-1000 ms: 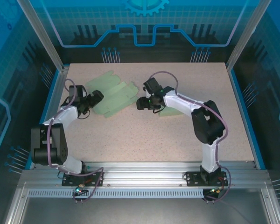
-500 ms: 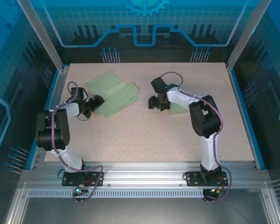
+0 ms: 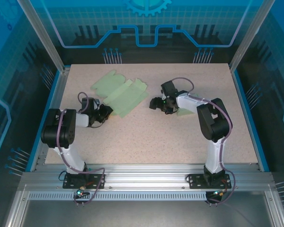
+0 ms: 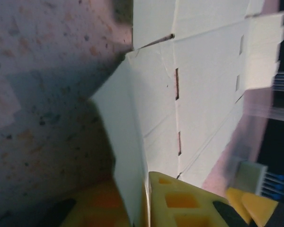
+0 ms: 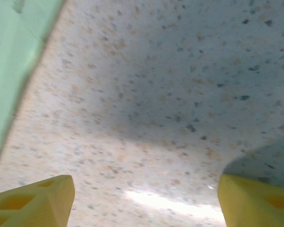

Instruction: Fold the paper box

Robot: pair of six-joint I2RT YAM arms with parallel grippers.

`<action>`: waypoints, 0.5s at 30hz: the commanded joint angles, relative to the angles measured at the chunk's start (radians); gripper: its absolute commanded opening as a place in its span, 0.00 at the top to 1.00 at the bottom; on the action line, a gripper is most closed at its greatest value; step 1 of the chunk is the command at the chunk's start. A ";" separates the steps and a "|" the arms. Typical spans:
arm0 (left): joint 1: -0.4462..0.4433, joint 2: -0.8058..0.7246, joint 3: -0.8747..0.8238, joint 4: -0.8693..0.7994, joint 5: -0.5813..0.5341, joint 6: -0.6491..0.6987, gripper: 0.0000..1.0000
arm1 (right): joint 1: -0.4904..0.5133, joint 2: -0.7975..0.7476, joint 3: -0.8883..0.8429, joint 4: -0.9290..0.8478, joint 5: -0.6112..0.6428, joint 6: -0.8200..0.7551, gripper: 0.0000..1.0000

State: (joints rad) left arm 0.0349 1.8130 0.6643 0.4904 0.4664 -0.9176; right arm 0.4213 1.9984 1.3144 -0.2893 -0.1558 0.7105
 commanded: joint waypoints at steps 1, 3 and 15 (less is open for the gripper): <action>-0.045 0.032 -0.067 0.315 0.051 -0.239 0.85 | 0.031 -0.028 -0.056 0.233 -0.177 0.150 0.15; -0.078 0.060 -0.088 0.419 0.046 -0.317 0.84 | 0.045 -0.027 -0.075 0.317 -0.198 0.193 0.12; -0.236 0.308 -0.101 0.908 -0.005 -0.629 0.87 | 0.104 0.092 -0.015 0.447 -0.172 0.317 0.14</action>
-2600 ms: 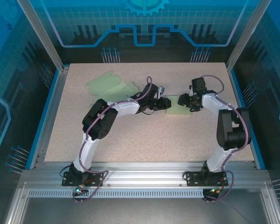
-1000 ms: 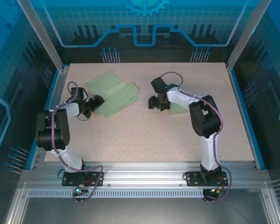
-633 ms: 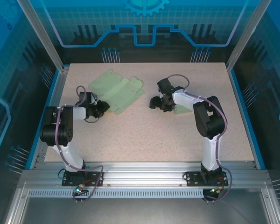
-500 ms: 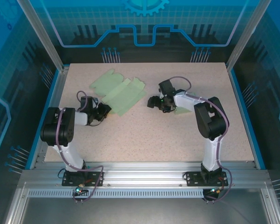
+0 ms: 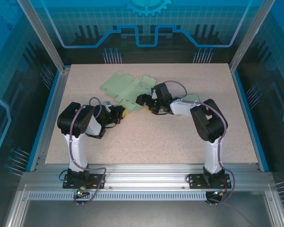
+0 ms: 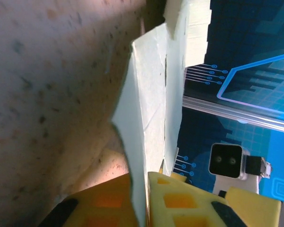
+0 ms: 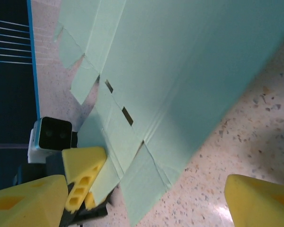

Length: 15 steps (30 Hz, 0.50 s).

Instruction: Fold the paper box

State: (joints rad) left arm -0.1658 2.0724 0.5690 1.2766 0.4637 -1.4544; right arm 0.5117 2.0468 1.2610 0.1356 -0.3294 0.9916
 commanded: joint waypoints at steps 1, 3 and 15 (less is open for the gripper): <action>-0.040 0.045 -0.004 0.120 -0.002 -0.089 0.87 | 0.017 0.055 0.049 0.020 0.005 0.034 0.15; -0.046 0.034 0.000 0.107 -0.001 -0.086 0.87 | 0.020 0.071 0.068 0.026 0.016 0.031 0.20; -0.048 -0.212 -0.027 -0.152 0.021 0.083 0.26 | -0.001 0.044 0.177 -0.199 0.112 -0.196 0.96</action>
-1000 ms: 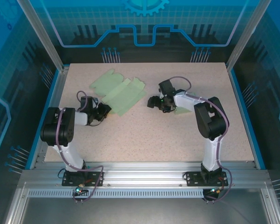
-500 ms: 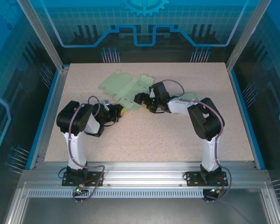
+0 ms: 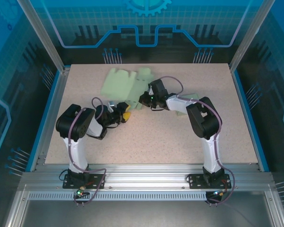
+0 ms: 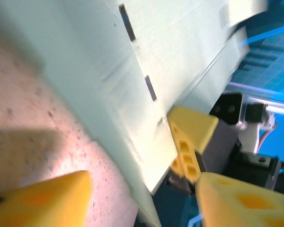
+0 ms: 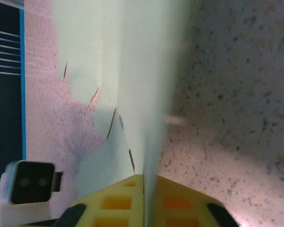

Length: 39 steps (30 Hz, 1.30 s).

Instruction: Fold the paper box

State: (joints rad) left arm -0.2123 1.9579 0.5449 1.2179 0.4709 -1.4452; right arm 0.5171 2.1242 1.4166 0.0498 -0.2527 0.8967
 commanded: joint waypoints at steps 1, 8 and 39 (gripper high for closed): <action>-0.003 -0.148 0.005 -0.169 0.015 0.115 0.19 | -0.012 -0.048 0.024 -0.144 0.038 -0.143 0.98; -0.010 -0.539 0.181 -0.992 -0.085 0.576 0.01 | -0.034 -0.136 0.118 -0.448 0.088 -0.500 1.00; 0.109 -0.427 0.884 -1.716 0.140 2.045 0.24 | -0.012 -0.303 0.454 -1.178 0.043 -1.326 1.00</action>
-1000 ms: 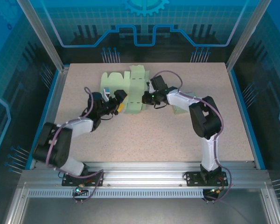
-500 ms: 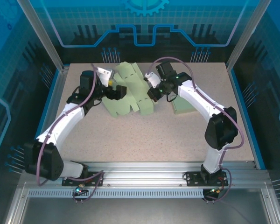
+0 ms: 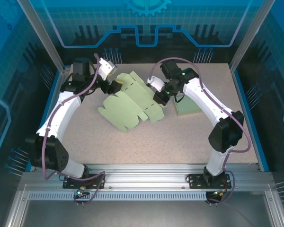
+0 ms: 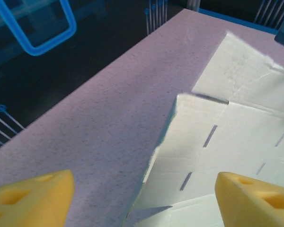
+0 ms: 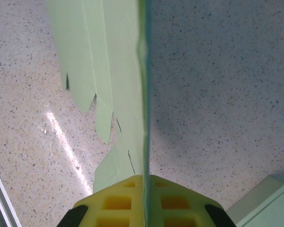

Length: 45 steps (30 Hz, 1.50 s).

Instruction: Fold the paper box

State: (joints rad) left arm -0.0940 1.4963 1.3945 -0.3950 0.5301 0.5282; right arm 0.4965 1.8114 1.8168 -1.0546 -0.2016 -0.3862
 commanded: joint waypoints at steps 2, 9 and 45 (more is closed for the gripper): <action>-0.023 0.054 0.036 -0.093 0.049 0.077 0.30 | 0.010 0.026 0.085 -0.101 0.007 -0.056 1.00; -0.046 0.118 0.054 -0.041 0.052 0.028 0.77 | 0.015 0.109 0.233 -0.208 0.161 -0.083 1.00; 0.024 -0.060 -0.285 0.268 -0.022 0.048 0.05 | 0.249 0.314 0.144 0.130 0.788 -0.265 0.96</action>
State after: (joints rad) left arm -0.0422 1.4044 1.0603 -0.0341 0.4599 0.4122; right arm 0.7235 2.1471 2.0045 -1.0134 0.5591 -0.6083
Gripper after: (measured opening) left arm 0.955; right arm 0.061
